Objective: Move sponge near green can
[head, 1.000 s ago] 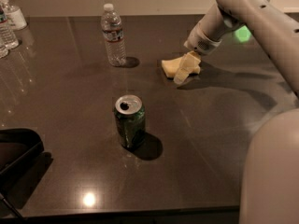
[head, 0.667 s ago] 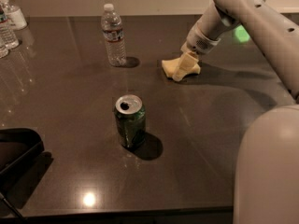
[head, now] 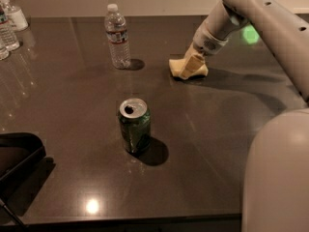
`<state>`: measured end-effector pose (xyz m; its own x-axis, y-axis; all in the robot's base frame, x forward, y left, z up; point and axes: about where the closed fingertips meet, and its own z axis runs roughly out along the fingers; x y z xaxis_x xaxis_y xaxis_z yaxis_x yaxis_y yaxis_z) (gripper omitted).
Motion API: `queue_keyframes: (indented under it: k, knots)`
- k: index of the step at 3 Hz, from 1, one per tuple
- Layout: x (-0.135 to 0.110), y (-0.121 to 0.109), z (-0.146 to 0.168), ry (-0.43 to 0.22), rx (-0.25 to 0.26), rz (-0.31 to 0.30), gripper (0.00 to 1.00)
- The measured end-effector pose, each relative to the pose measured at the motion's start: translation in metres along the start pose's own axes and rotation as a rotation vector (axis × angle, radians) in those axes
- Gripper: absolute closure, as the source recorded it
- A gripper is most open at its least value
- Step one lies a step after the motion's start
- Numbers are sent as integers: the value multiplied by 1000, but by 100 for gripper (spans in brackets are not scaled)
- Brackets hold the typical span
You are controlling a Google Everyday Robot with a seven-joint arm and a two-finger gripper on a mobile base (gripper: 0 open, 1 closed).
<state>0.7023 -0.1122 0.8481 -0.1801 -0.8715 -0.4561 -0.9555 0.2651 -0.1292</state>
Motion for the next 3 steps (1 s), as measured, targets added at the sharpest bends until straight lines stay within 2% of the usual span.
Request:
queue_keyframes:
  k: [1,2,3]
  knots:
    - [-11,11,-19,-33,-1,-17,89]
    - [-26,28,-46,-73,-4,-43,100]
    - [-35,56,-70,-108,-8,-73,100]
